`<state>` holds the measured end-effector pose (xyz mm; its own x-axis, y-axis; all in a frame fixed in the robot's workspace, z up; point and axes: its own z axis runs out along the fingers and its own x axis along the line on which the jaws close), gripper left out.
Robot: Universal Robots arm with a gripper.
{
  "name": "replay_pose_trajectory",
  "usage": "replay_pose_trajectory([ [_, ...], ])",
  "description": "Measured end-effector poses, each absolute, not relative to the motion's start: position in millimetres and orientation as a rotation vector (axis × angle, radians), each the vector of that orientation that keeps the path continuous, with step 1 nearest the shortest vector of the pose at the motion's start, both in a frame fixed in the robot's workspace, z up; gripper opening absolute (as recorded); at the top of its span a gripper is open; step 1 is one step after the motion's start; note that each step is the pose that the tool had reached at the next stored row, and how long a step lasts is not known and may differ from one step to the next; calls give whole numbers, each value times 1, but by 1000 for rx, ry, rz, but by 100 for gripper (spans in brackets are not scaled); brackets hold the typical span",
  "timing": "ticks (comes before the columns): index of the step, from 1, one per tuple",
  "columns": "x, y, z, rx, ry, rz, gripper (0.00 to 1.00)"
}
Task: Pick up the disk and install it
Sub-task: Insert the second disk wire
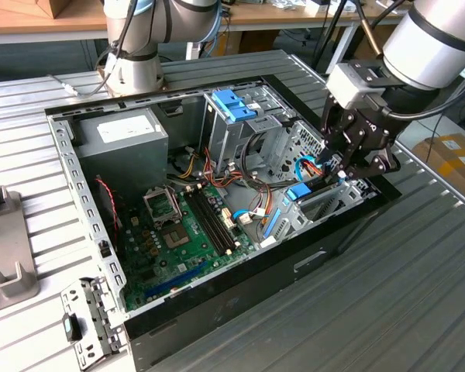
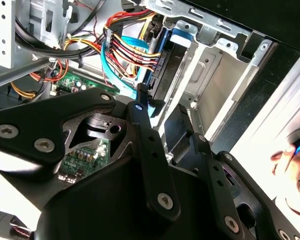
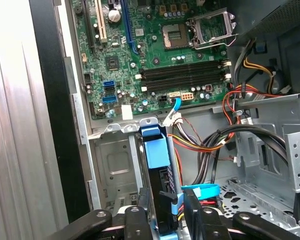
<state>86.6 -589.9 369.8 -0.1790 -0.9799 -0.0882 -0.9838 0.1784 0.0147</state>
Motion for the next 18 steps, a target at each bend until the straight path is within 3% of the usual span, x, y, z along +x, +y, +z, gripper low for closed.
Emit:
replay_pose_trajectory([
  [16, 87, -590, 377, -1979, 2371, 92, 41],
  [18, 87, -590, 377, -1979, 2371, 92, 33],
])
